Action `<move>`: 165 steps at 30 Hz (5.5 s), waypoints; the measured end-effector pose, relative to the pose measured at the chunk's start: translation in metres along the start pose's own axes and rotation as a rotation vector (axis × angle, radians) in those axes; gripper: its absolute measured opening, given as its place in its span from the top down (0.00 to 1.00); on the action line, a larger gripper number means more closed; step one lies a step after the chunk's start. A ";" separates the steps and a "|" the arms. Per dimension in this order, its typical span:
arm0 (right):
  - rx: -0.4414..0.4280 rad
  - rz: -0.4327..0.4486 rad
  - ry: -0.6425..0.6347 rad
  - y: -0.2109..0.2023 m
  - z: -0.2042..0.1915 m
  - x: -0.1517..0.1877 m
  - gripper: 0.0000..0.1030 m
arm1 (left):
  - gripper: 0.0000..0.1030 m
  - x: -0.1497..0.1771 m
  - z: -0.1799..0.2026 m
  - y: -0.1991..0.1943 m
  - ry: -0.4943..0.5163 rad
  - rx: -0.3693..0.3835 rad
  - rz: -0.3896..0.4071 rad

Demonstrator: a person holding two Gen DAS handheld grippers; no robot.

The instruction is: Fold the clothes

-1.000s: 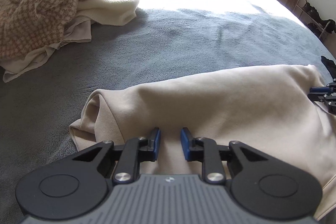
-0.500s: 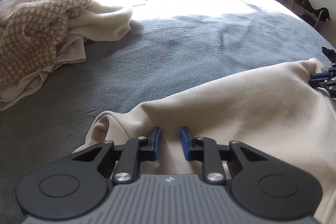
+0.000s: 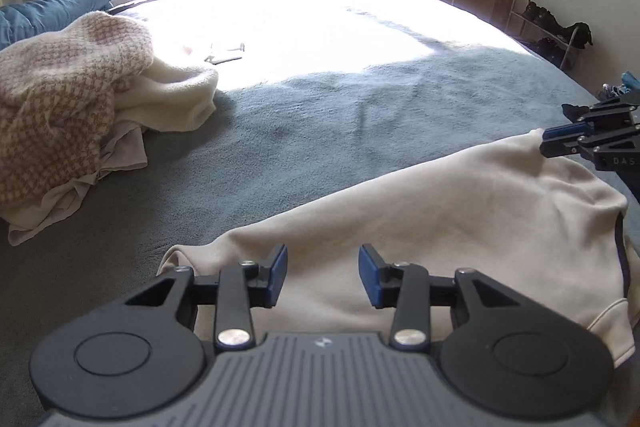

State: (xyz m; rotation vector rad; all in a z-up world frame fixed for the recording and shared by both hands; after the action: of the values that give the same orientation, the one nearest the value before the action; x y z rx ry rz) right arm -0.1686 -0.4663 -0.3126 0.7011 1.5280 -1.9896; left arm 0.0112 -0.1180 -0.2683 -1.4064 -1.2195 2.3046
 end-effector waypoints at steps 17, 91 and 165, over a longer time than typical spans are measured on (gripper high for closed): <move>0.057 -0.074 0.276 0.048 0.084 0.006 0.95 | 0.58 0.011 -0.065 0.040 -0.227 0.007 -0.011; -0.122 -0.402 0.304 -0.008 -0.093 0.013 0.90 | 0.30 0.049 0.041 0.007 -0.467 -0.213 -0.456; -0.431 -0.408 0.385 0.026 -0.179 -0.057 0.68 | 0.16 0.118 -0.011 -0.092 -0.691 -0.084 -0.224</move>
State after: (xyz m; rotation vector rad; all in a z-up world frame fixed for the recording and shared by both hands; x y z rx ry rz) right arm -0.0942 -0.2923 -0.3322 0.6497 2.4001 -1.7526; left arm -0.0658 0.0098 -0.2821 -0.4321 -1.5498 2.6738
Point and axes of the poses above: each gripper's, at about its wrist camera, not at the fingertips, and y roughly the way its jaws point, z to its right, x to its underside, the point moved 1 cm from there along y, roughly the way its jaws point, and after that the axes turned 14 degrees about x, right-handed, at the moved point
